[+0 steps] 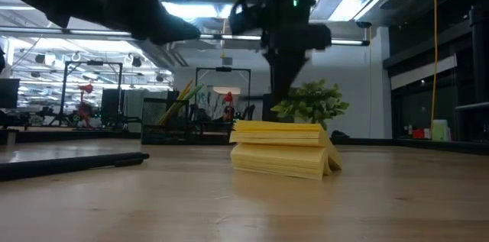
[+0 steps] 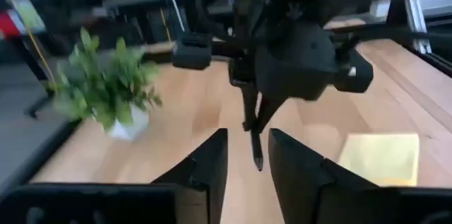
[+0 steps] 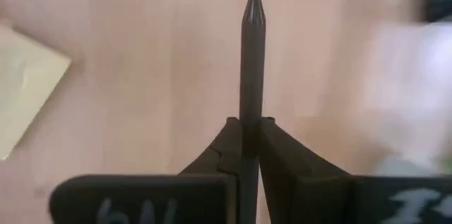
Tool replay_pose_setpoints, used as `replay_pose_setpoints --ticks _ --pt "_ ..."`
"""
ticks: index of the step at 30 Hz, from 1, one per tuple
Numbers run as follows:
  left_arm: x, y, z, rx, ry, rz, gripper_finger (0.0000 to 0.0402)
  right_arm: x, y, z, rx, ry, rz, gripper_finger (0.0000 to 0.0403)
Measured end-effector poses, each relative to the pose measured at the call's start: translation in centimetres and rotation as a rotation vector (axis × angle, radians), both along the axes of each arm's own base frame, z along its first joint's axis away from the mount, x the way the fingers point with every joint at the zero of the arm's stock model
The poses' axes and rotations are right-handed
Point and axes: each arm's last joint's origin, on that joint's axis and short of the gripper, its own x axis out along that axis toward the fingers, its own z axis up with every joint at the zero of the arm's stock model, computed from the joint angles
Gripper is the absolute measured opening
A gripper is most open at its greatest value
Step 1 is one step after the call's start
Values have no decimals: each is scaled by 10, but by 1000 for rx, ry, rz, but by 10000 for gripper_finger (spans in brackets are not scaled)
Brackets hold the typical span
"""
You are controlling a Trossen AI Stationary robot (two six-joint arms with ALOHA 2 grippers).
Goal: Pick and place office supplies into organizer
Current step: Put the right pen into the desk organizer
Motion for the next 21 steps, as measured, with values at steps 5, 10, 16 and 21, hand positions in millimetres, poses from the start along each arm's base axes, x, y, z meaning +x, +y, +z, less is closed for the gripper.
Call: replay_pose_setpoints --ticks 5,10,16,21 --pt "1 1 5 88 -42 -5 112 -6 -3 33 -98 -67 3 31" --pt "1 2 11 147 -95 9 113 -18 -7 68 -112 -211 -14 31" --pt "2 1 17 162 -159 -16 113 -32 -8 105 -98 -372 2 31" --pt "2 1 18 186 -167 -41 115 -34 -5 118 -93 -457 27 31"
